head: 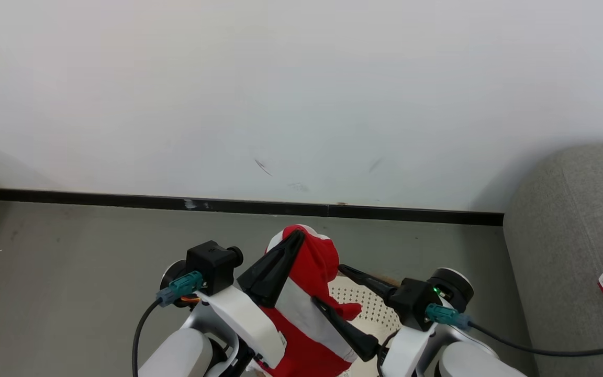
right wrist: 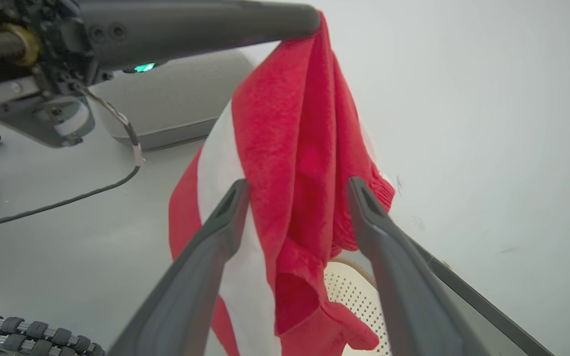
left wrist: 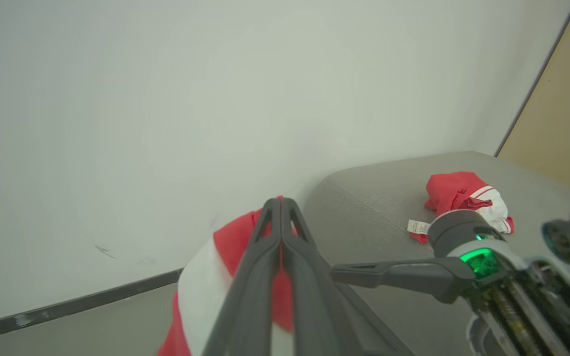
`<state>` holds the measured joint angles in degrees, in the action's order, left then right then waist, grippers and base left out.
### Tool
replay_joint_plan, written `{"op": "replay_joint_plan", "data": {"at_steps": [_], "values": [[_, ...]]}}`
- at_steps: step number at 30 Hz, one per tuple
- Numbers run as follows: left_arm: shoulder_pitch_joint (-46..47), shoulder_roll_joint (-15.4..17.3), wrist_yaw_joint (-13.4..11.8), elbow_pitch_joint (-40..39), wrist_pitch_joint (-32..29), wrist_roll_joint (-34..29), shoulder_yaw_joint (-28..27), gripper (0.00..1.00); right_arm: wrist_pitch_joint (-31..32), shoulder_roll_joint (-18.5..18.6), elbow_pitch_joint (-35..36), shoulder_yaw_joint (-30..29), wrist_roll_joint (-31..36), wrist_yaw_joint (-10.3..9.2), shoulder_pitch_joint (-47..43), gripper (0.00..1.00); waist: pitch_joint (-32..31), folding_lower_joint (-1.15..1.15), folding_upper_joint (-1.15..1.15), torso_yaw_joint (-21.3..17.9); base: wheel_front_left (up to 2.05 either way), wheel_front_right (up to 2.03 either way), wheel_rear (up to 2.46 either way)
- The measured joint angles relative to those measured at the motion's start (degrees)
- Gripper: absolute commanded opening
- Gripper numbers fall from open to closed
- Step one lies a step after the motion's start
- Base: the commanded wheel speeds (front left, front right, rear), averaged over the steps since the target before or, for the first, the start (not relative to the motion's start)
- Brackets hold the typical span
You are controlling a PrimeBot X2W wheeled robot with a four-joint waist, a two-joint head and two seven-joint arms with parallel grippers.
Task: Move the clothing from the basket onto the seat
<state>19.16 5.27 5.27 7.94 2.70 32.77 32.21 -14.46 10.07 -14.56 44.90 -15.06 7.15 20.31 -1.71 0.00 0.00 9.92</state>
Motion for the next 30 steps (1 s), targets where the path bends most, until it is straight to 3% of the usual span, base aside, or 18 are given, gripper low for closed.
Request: {"op": "replay_joint_plan", "data": {"at_steps": [20, 21, 22, 23, 24, 30], "values": [[-1.4, -0.1, 1.0, -11.6, -5.9, 5.2, 5.4, 0.0, 0.0, 0.2, -0.2, -1.3, -0.4, 0.0, -0.1, 1.0, -1.8, 0.0, 0.0, 1.9, 0.0, 0.0, 0.0], [-1.6, -0.1, 1.0, -12.0, -6.2, 5.5, 5.5, 0.0, 0.0, 0.2, -0.3, -1.0, -0.6, 0.0, -0.2, 0.87, -1.8, 0.0, 0.0, 1.9, 0.0, 0.0, 0.0], [-1.9, 0.0, 1.0, -12.4, -6.2, 6.0, 5.6, 0.0, 0.0, 0.1, -0.3, -0.7, -0.6, 0.0, -0.3, 0.42, -1.8, 0.0, 0.0, 1.9, 0.0, 0.0, 0.0], [-2.1, 0.1, 1.0, -12.7, -6.3, 6.3, 5.6, 0.0, 0.0, 0.0, -0.3, -0.4, -0.6, 0.0, -0.4, 0.09, -1.8, 0.0, 0.0, 1.9, 0.0, 0.0, 0.0], [-2.2, 0.2, 1.0, -12.9, -6.6, 6.5, 5.6, 0.0, 0.0, 0.0, -0.3, 0.1, -0.9, 0.0, -0.4, 0.0, -1.8, 0.0, 0.0, 1.9, 0.0, 0.0, 0.0], [-3.2, 1.3, 1.0, -14.2, -7.4, 6.8, 5.2, 0.0, 0.0, -0.2, -0.3, 1.1, -3.2, 0.0, -1.3, 0.0, -1.7, 0.0, 0.0, 1.7, 0.0, 0.0, 0.0]]}}
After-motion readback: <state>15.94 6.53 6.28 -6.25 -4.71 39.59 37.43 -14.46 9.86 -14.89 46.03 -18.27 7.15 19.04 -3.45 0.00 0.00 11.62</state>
